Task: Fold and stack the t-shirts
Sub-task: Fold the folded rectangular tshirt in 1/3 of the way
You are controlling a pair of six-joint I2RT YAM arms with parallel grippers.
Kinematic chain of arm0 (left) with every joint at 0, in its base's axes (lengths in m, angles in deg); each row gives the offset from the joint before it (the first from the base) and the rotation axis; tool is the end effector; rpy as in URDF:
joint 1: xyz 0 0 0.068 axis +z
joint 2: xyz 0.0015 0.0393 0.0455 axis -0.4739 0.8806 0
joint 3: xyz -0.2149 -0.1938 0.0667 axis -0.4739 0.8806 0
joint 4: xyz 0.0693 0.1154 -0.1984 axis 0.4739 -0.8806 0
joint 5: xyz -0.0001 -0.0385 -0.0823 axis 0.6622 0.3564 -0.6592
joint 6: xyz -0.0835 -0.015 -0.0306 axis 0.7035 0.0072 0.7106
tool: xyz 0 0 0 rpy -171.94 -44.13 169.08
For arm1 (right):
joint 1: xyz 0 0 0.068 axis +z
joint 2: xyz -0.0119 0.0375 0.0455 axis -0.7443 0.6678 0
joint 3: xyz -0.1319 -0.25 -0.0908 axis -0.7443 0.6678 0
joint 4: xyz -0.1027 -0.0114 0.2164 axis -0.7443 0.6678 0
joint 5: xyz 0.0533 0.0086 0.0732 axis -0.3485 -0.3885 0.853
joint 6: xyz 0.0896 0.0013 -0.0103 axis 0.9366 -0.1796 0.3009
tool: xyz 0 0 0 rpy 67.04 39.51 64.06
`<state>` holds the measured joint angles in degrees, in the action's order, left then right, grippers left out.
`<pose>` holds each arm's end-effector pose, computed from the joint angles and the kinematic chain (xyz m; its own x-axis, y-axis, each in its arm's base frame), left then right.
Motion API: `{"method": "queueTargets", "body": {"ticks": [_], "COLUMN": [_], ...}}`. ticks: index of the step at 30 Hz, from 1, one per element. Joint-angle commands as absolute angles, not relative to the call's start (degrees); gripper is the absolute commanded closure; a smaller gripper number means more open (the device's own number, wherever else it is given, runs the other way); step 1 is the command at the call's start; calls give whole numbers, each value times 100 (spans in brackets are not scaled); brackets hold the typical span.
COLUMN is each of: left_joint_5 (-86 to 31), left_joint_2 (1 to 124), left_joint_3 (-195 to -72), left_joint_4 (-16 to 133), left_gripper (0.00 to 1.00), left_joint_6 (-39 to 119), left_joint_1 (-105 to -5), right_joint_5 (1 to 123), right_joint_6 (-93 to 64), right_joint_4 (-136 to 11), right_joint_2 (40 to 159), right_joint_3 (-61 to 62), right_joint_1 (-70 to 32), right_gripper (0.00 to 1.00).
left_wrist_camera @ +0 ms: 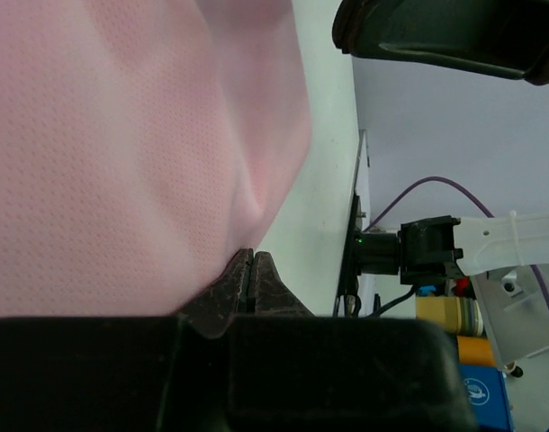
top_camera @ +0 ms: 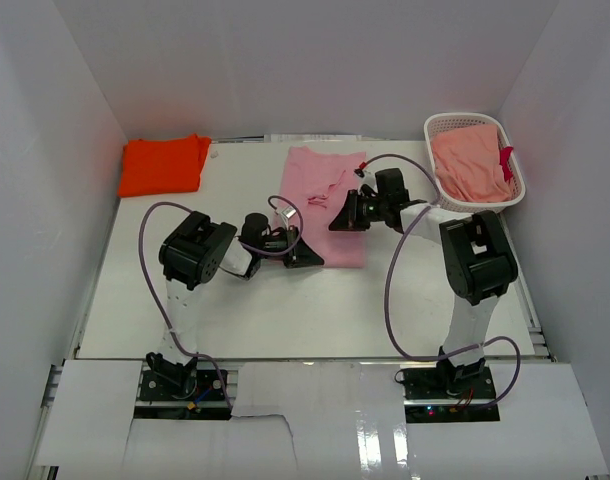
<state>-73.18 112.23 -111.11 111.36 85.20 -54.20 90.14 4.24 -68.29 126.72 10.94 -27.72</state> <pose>0.3430 -0.2392 0.1044 -0.9588 -0.0780 -0.2732 0.2480 0.2395 -0.9387 0.3813 0.1914 0.1937 -0.8286 0.0714 -0.5553 -0.3899 0.6383 0.6638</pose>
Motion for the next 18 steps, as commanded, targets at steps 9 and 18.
{"method": "queueTargets", "body": {"ticks": [9,18], "left_joint_5": [-6269,-6119], "left_joint_2": [10715,10689], "left_joint_3": [-11402,-11341], "left_joint_4": [9439,9334], "left_gripper": [100,100], "left_joint_6": [7299,7299], "left_joint_1": [-5527,-5659], "right_joint_5": [9628,9593], "right_joint_6": [856,953], "right_joint_4": [-7996,-8182], "right_joint_2": [13617,14294], "right_joint_3": [584,136], "right_joint_1": [-2701,-2710], "right_gripper": [92,92]}}
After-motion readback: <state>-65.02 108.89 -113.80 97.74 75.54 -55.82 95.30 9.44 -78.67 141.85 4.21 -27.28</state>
